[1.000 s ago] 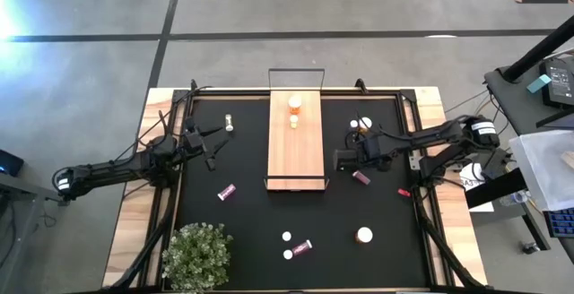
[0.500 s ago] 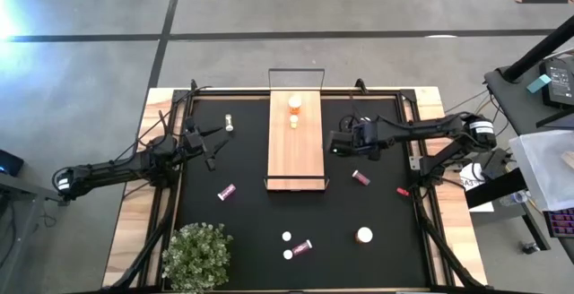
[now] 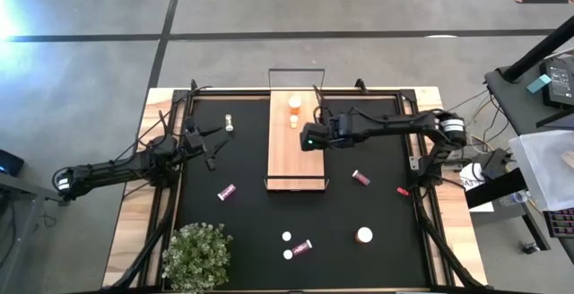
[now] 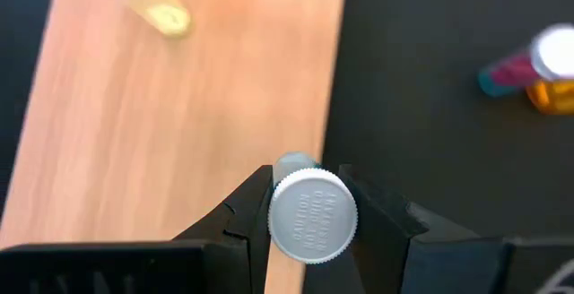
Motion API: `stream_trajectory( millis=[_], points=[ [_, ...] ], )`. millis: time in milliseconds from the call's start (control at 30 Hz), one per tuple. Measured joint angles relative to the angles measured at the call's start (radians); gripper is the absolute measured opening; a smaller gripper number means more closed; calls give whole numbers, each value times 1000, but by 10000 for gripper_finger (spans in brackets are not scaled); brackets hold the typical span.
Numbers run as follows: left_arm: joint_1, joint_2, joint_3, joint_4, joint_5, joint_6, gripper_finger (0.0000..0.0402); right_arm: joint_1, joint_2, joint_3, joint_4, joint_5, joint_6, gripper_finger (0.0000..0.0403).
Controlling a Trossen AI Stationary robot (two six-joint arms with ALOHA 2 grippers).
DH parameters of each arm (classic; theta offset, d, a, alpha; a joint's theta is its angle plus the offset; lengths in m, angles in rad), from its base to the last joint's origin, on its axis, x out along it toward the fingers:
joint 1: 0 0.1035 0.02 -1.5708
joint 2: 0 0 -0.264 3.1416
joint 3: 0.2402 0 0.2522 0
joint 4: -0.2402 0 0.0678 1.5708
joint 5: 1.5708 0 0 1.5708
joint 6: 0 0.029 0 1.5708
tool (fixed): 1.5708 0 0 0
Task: Pick and place medicine bottles onto shelf by color
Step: Put the middle right blue medicine bottle on the shelf
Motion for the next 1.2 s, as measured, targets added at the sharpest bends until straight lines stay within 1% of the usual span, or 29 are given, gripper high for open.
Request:
stream_trajectory(
  millis=[200,367,667,833,1000,1200],
  points=[
    [0,0,0,0,0,0,199,-13,83,108,-7,-5,-168,111],
    [0,0,0,0,0,0,199,-14,135,175,-7,-5,-261,111],
    [0,0,0,0,0,0,199,-15,224,278,-15,-7,-354,111],
    [0,0,0,-1,0,0,199,-17,264,324,-14,-33,-399,111],
    [0,0,0,-1,0,0,199,-19,302,354,-15,-67,-457,111],
    [0,1,0,-1,0,0,199,-23,316,377,-21,-77,-466,111]
  ],
)
